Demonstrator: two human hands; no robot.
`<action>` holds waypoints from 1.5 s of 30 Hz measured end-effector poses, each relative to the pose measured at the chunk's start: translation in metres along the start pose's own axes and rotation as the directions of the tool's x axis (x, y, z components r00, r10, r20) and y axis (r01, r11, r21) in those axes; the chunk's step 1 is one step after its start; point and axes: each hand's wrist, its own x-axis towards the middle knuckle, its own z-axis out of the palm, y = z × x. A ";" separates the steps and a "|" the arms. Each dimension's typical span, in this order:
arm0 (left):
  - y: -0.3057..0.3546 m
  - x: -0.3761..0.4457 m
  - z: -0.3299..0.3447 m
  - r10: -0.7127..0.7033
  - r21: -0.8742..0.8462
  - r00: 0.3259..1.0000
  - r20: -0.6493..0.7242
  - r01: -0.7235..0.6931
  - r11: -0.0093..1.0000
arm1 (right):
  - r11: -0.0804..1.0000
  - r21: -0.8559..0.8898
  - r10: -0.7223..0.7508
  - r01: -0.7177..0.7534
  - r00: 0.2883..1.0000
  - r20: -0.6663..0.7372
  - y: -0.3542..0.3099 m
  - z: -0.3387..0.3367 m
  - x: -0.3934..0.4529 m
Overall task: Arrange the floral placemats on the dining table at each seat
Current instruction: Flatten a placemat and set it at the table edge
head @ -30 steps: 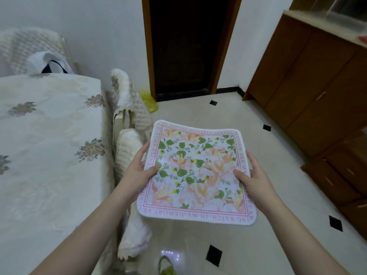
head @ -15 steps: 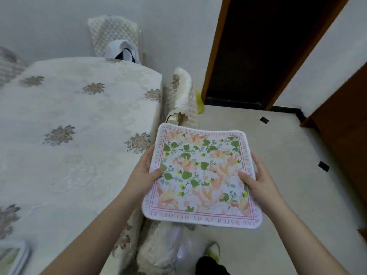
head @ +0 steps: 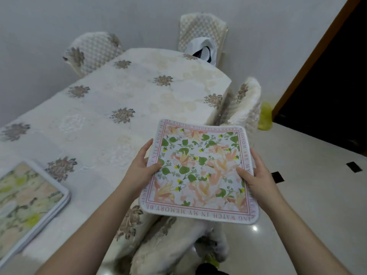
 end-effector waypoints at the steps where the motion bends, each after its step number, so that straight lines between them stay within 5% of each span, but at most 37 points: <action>1: 0.002 -0.001 0.000 0.002 -0.002 1.000 -0.029 -0.002 1.000 | 1.000 -0.010 -0.022 0.022 0.999 0.036 -0.004 0.001 0.008; 10: -0.011 -0.040 -0.019 -0.003 -0.062 0.951 -0.309 -0.016 0.998 | 0.998 -0.027 -0.050 0.063 0.934 0.353 -0.021 0.030 0.062; 23: -0.052 -0.119 -0.092 -0.081 -0.191 0.752 -0.654 -0.061 0.980 | 0.965 -0.203 -0.005 0.166 0.786 0.618 -0.047 0.164 0.065; 32: -0.078 -0.134 -0.156 -0.082 -0.232 0.696 -0.713 -0.124 0.965 | 0.919 -0.287 0.005 0.269 0.721 0.693 -0.073 0.244 0.049; 45: -0.129 -0.101 -0.158 -0.163 -0.240 0.668 -0.726 -0.023 0.971 | 0.862 -0.420 0.089 0.283 0.732 0.675 -0.026 0.280 0.088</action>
